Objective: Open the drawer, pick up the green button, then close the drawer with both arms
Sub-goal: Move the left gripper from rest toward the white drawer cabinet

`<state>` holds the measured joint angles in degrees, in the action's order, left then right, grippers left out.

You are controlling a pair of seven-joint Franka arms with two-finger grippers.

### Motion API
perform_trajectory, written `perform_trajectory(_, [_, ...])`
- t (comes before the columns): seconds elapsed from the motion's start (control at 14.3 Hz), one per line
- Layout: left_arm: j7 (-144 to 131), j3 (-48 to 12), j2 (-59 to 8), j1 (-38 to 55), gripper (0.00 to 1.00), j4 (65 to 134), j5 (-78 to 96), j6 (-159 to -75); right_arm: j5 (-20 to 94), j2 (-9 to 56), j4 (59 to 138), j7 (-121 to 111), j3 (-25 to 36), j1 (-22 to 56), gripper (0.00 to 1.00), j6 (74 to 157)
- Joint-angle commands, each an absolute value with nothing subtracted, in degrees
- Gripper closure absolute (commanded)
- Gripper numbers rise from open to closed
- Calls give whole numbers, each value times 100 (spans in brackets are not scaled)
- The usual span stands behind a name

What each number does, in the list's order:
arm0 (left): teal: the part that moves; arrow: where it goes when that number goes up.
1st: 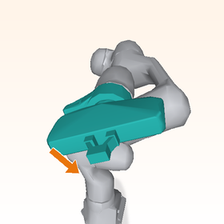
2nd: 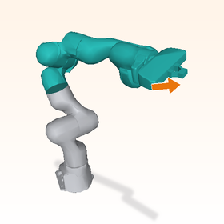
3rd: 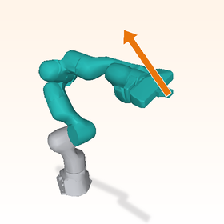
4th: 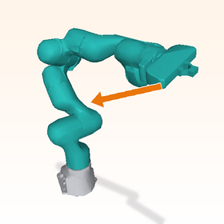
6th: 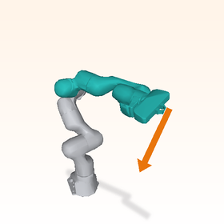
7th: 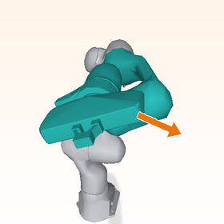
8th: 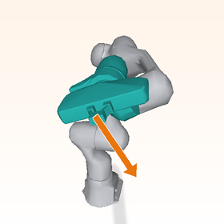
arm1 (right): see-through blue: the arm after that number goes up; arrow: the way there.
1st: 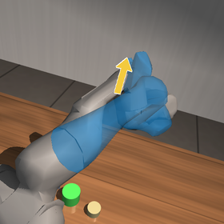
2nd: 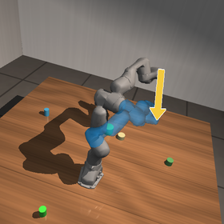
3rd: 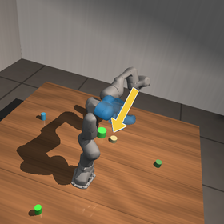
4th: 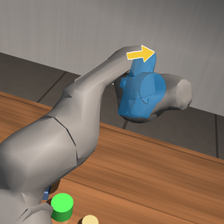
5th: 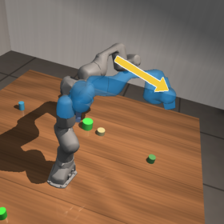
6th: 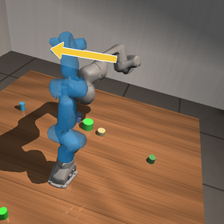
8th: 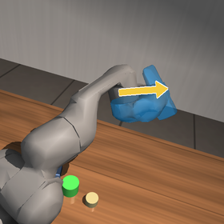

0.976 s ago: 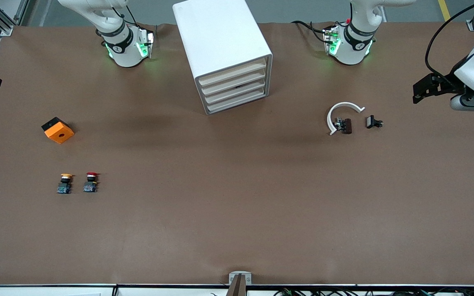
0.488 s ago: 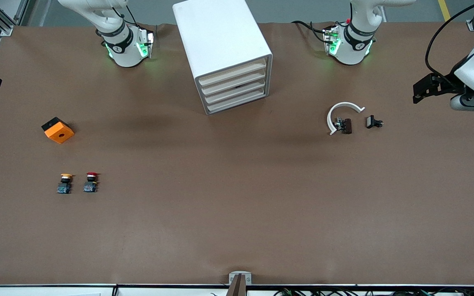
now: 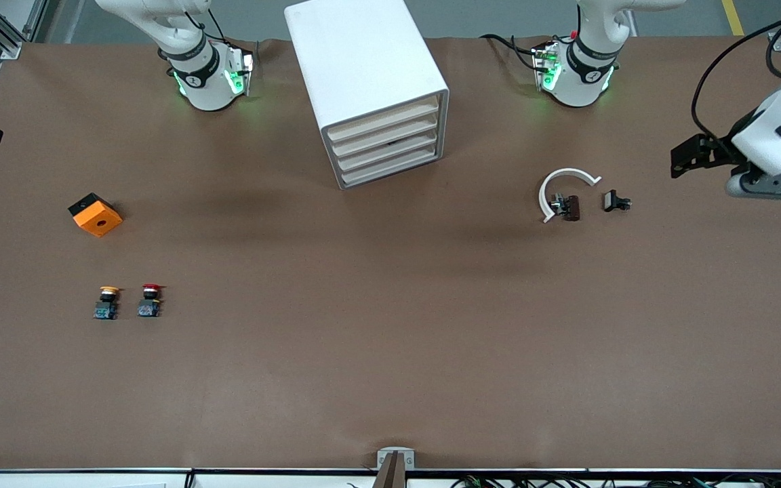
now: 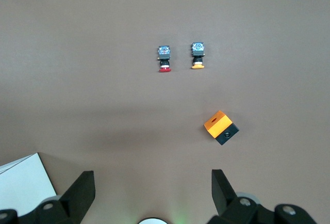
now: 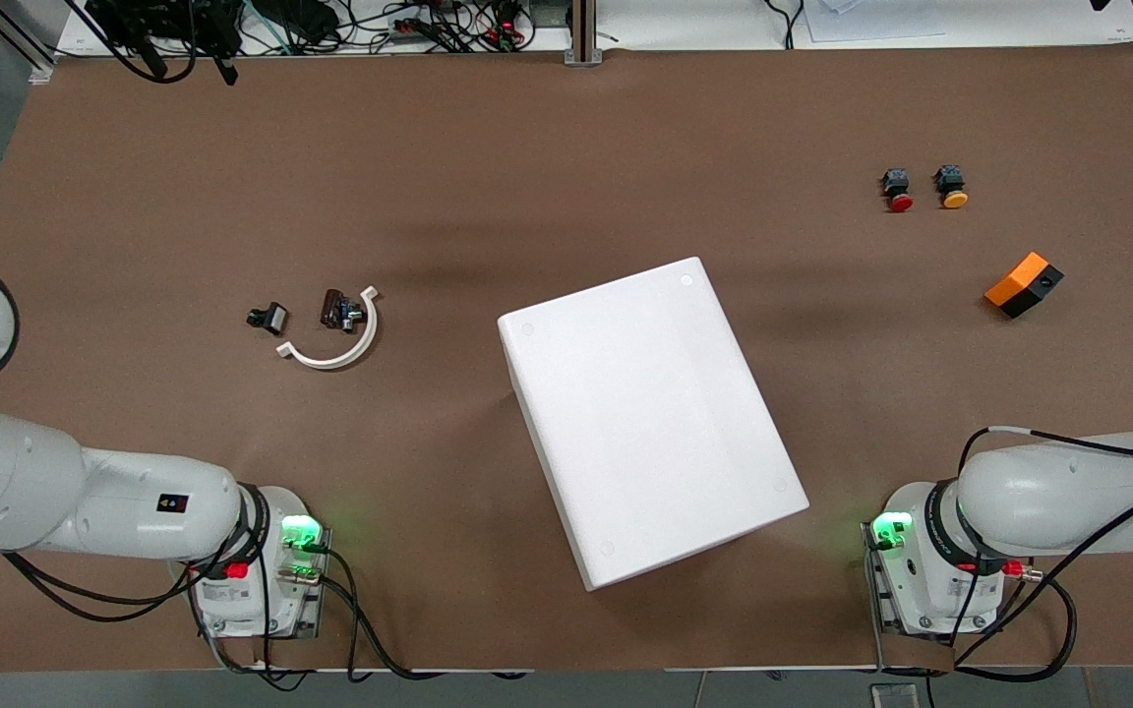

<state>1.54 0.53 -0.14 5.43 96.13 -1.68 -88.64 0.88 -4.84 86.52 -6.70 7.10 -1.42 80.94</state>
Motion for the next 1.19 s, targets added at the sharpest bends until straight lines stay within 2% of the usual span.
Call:
perform_trajectory(0.0, [202, -9, -447, 641, 0, 9475, -229, -8885, 132, -580, 8710, -712, 677, -202, 0, 8077])
perform_trajectory(0.35, [124, -70, -1062, 703, 0, 9475, -62, -9342, 132, -580, 8710, -694, 677, -202, 0, 8077])
perform_trajectory(0.91, [-1070, -70, -1827, 1308, 0, 9466, -44, -9957, 105, -519, 8604, -651, 677, -228, 0, 8051])
perform_trajectory(1.12, [-1764, -62, -2144, 1678, 0, 9457, -114, -10177, 79, -238, 8613, -659, 677, -220, 0, 7884])
